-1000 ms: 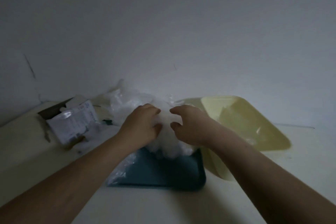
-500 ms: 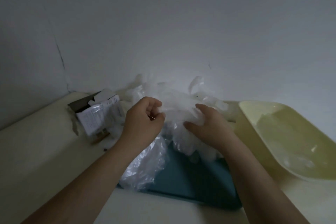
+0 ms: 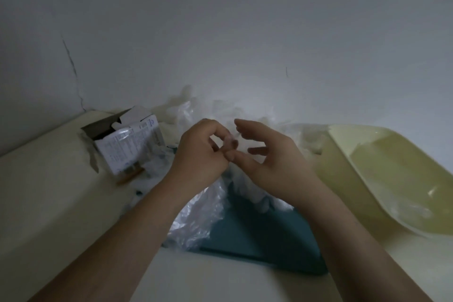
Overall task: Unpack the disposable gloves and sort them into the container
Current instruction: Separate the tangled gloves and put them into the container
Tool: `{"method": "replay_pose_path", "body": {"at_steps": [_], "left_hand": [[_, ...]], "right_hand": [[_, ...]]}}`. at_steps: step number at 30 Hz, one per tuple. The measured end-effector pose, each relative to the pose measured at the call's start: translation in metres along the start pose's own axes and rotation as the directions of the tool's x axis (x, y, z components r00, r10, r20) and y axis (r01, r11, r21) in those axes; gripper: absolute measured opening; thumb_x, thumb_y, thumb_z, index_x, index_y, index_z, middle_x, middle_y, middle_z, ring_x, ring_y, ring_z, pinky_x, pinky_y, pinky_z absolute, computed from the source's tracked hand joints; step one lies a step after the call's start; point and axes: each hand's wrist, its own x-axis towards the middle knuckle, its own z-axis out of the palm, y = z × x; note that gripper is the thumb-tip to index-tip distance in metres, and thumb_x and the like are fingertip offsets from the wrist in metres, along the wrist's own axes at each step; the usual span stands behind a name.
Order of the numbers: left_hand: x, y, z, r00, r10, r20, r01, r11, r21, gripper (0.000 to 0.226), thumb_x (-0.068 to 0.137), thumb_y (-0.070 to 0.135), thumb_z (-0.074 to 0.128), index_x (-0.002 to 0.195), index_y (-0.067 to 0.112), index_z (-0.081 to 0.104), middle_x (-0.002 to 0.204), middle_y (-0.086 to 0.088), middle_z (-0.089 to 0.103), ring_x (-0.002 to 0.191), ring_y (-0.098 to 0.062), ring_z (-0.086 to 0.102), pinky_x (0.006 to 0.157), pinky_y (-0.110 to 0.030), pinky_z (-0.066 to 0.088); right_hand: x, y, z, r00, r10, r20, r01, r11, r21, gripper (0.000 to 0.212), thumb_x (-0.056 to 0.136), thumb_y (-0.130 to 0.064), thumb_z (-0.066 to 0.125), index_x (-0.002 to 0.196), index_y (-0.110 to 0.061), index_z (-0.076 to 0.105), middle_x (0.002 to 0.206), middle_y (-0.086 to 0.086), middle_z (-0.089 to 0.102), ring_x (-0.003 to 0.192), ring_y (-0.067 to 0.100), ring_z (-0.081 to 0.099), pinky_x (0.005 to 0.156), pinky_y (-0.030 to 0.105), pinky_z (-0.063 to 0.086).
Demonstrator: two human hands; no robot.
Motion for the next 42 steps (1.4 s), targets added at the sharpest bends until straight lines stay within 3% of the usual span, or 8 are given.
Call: {"method": "replay_pose_path", "body": {"at_steps": [8,13,22,26,29,32,35,42], "left_hand": [[-0.001,0.011,-0.018,0.997,0.027,0.068,-0.011,0.975,-0.223,0.008,0.107,0.019,0.055,0.100,0.022,0.052,0.110,0.004,0.074,0.082,-0.014,0.079,0.077,-0.050,0.065],[0.005,0.020,-0.032,0.980,0.150,-0.128,-0.181,0.940,-0.289,0.013,0.105,0.014,0.059,0.097,0.023,0.054,0.091,0.001,0.075,0.087,-0.016,0.076,0.081,-0.037,0.062],[-0.005,0.042,-0.053,0.955,0.243,-0.168,-0.261,0.961,-0.096,0.011,0.100,0.030,0.069,0.094,0.025,0.060,0.060,-0.004,0.060,0.056,-0.024,0.063,0.061,-0.048,0.057],[-0.014,0.050,-0.045,0.965,0.251,-0.079,-0.261,0.952,-0.158,0.010,0.103,0.030,0.065,0.100,0.023,0.058,0.054,-0.009,0.055,0.048,-0.031,0.055,0.048,-0.047,0.051],[-0.014,0.048,-0.041,0.976,0.216,-0.015,-0.215,0.960,-0.179,0.021,0.098,0.040,0.069,0.109,0.026,0.057,0.058,-0.003,0.057,0.051,-0.016,0.055,0.051,-0.033,0.047],[-0.007,0.039,-0.052,0.974,0.013,0.225,0.017,0.991,-0.131,0.060,0.077,0.062,0.079,0.128,0.038,0.057,0.083,0.014,0.067,0.073,0.004,0.065,0.071,-0.013,0.052],[-0.002,0.021,-0.060,0.910,-0.097,0.403,0.112,0.994,-0.014,0.035,0.076,0.052,0.088,0.102,0.033,0.076,0.101,0.008,0.078,0.095,-0.012,0.075,0.094,-0.042,0.061],[0.008,0.014,-0.051,0.965,-0.197,0.176,0.256,0.856,-0.449,0.014,0.095,0.023,0.075,0.085,0.015,0.077,0.092,-0.004,0.076,0.089,-0.018,0.071,0.075,-0.026,0.057]], "right_hand": [[0.007,0.031,-0.004,0.986,0.135,-0.093,-0.153,0.965,-0.214,0.068,0.086,-0.048,0.078,0.148,-0.038,0.049,0.134,-0.017,0.057,0.101,0.004,0.059,0.082,0.016,0.048],[0.008,0.040,-0.008,0.975,0.201,-0.095,-0.217,0.952,-0.216,0.077,0.086,-0.059,0.072,0.153,-0.035,0.043,0.158,-0.009,0.044,0.143,0.017,0.043,0.118,0.044,0.039],[-0.012,-0.036,-0.044,0.987,0.128,0.094,-0.101,0.963,-0.252,0.116,0.044,-0.086,0.074,0.150,-0.055,0.039,0.165,-0.031,0.016,0.155,-0.002,0.007,0.124,0.036,0.016],[-0.018,-0.053,-0.033,0.991,0.117,0.065,-0.110,0.989,-0.098,0.072,0.061,-0.069,0.083,0.127,-0.049,0.064,0.123,-0.041,0.057,0.115,-0.025,0.049,0.099,0.005,0.037],[-0.013,-0.038,-0.021,0.988,0.147,0.048,-0.154,0.964,0.218,0.014,0.091,-0.034,0.077,0.092,-0.020,0.080,0.085,-0.006,0.080,0.082,0.012,0.077,0.089,0.039,0.062],[-0.009,-0.025,-0.017,0.963,0.271,0.001,-0.238,0.846,0.476,0.021,0.101,-0.020,0.065,0.089,-0.004,0.071,0.073,0.015,0.076,0.067,0.033,0.074,0.074,0.048,0.064],[-0.004,-0.018,-0.016,0.924,0.383,-0.001,-0.300,0.726,0.619,0.022,0.105,-0.022,0.057,0.094,-0.006,0.067,0.076,0.018,0.075,0.060,0.026,0.068,0.053,0.030,0.053],[0.002,0.002,-0.005,0.872,0.489,-0.041,-0.352,0.683,0.640,0.022,0.107,-0.024,0.055,0.098,-0.008,0.069,0.062,0.010,0.061,0.043,0.018,0.045,0.040,0.022,0.035]]}}
